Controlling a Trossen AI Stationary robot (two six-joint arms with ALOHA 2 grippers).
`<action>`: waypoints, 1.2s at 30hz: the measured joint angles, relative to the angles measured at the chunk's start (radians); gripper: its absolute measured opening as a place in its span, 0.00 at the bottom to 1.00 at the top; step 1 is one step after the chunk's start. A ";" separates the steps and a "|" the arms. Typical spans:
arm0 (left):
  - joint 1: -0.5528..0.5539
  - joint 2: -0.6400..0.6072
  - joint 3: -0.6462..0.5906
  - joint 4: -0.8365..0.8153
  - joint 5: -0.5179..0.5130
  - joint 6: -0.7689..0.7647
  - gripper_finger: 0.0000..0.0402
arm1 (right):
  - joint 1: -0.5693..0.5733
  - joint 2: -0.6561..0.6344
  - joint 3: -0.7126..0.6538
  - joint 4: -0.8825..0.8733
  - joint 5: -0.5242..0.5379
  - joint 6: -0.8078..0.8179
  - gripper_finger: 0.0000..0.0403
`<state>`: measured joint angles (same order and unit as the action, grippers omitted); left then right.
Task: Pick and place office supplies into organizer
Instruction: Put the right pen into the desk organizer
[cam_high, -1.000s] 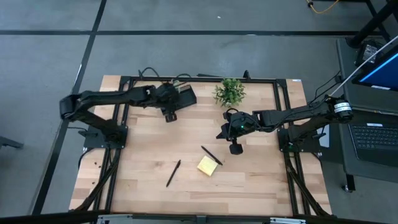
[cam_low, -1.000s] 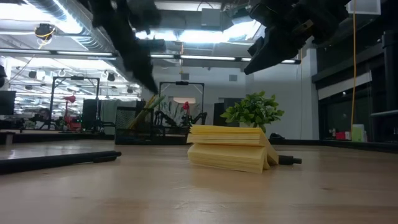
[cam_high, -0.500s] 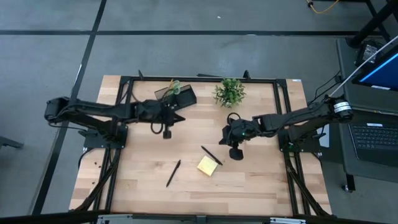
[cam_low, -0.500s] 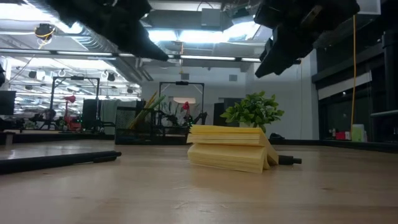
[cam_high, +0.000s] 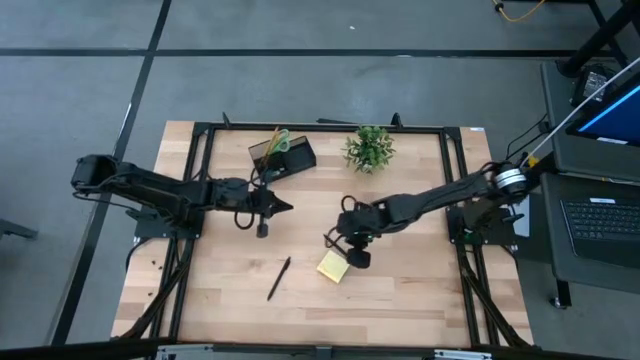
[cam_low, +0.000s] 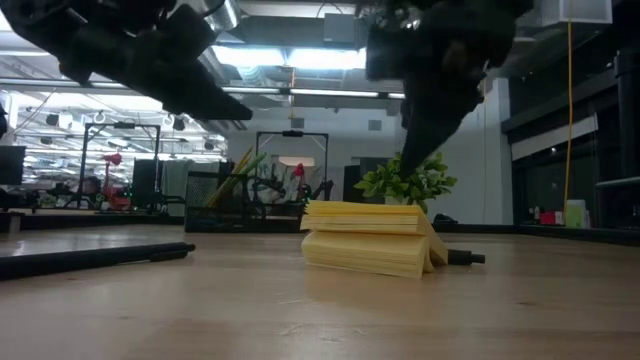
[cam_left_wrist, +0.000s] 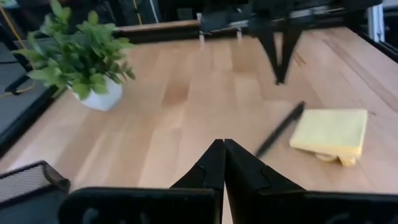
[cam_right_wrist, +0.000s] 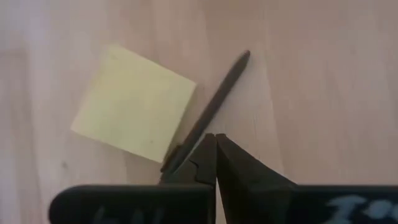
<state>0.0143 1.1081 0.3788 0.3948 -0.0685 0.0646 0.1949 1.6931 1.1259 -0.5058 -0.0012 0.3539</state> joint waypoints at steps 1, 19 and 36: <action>-0.007 0.000 -0.005 0.001 0.000 0.000 0.00 | -0.002 0.026 0.027 -0.037 0.000 0.016 0.02; -0.040 0.001 -0.013 -0.011 -0.021 0.053 0.01 | 0.005 0.261 0.245 -0.190 -0.087 0.117 0.12; -0.040 0.001 -0.013 -0.016 -0.018 0.034 0.01 | -0.018 0.313 0.243 -0.145 -0.018 0.063 0.33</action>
<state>-0.0257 1.1088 0.3660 0.3790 -0.0864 0.0990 0.1768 2.0059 1.3693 -0.6504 -0.0196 0.4167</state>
